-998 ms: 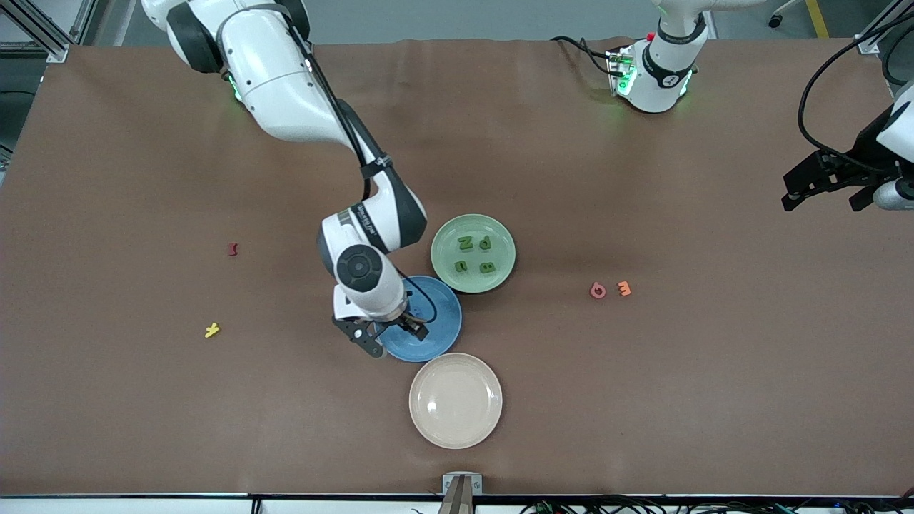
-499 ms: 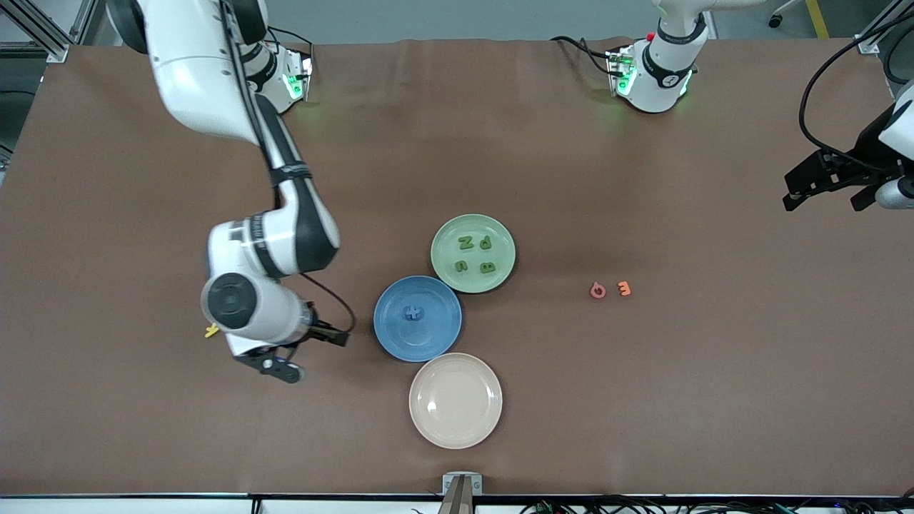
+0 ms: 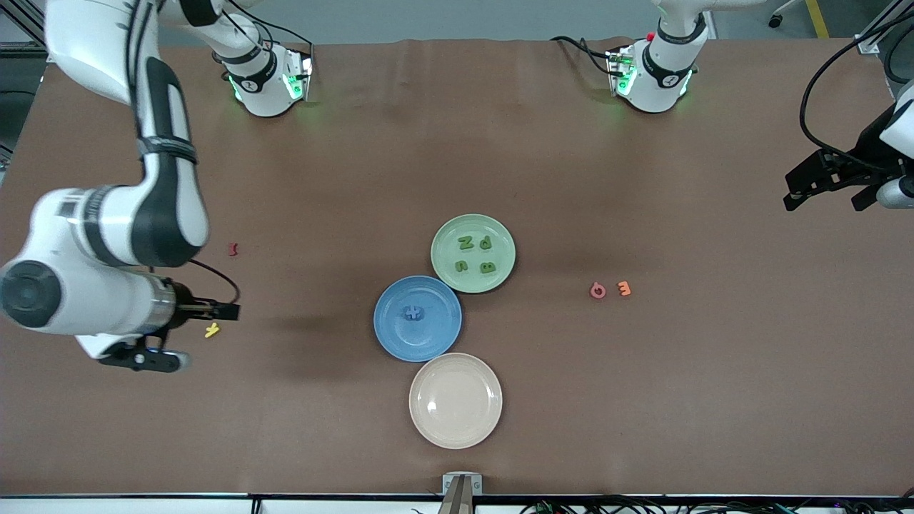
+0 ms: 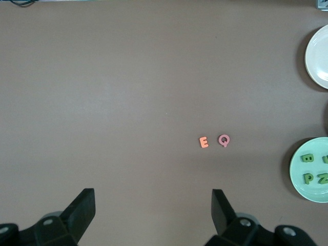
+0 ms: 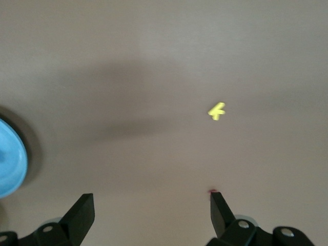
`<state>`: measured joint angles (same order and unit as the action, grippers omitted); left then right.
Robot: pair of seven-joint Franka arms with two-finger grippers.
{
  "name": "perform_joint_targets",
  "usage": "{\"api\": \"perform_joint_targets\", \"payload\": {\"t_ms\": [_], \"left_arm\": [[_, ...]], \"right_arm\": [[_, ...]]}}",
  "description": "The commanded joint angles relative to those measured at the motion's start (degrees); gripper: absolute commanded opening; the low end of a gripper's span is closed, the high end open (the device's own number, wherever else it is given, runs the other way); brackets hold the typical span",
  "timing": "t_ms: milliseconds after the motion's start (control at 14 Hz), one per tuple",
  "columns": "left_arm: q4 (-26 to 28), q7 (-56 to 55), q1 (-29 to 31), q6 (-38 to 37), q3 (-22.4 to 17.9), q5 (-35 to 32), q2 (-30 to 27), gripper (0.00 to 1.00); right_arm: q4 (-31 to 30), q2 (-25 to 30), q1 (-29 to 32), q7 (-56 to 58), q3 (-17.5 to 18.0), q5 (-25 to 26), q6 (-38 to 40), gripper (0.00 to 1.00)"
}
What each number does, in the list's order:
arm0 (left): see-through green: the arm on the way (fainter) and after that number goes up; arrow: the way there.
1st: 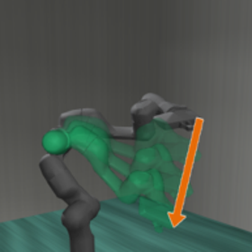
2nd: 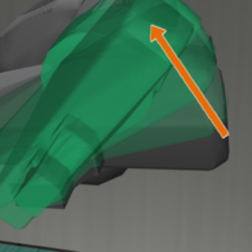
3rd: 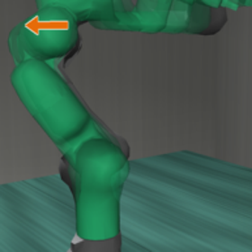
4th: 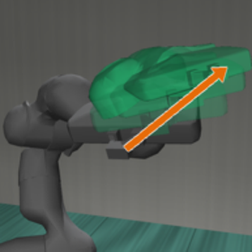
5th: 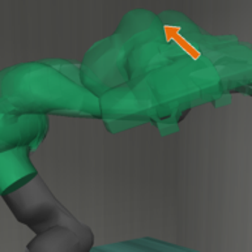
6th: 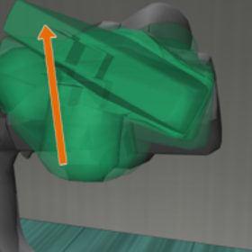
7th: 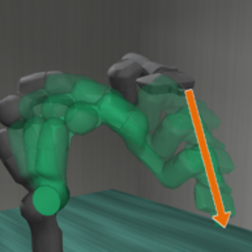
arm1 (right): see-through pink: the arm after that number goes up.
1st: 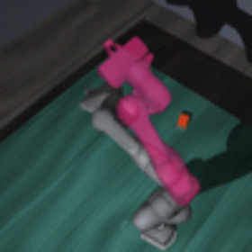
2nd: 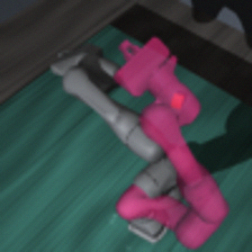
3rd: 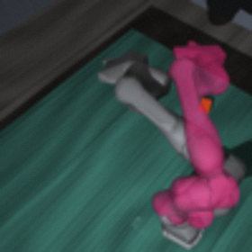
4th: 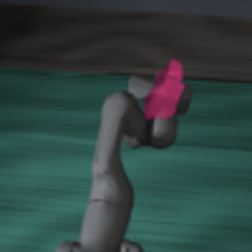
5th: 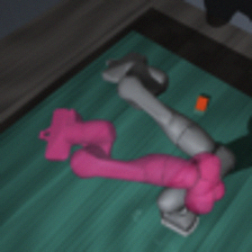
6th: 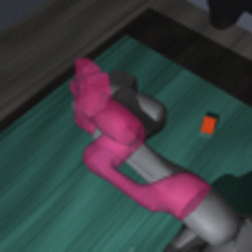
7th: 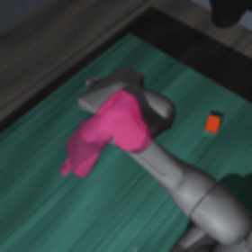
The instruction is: Sort letters by color into matching plates
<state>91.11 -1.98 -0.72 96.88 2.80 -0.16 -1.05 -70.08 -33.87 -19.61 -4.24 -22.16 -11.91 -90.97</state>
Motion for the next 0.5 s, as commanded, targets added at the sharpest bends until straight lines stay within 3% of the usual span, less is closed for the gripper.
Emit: {"api": "perform_joint_targets", "payload": {"t_ms": [0, 214, 428], "left_arm": [[-1.19, 0.22, -0.07, -0.99, -0.25, 0.95, 0.35, 1.0], [-1.19, 0.22, -0.07, -0.99, -0.25, 0.95, 0.35, 1.0], [-1.19, 0.13, -0.07, -0.99, -0.25, 0.95, 0.35, 1.0]], "right_arm": [[-1.37, 3.8, 2.02, 4.66, -0.77, 3.02, 2.37, 1.0], [-0.93, 4.95, 2.55, 12.48, -5.51, 4.53, 2.82, 1.0], [-0.93, 6.18, 2.47, 13.56, -7.46, 4.27, 3.34, 1.0]]}}
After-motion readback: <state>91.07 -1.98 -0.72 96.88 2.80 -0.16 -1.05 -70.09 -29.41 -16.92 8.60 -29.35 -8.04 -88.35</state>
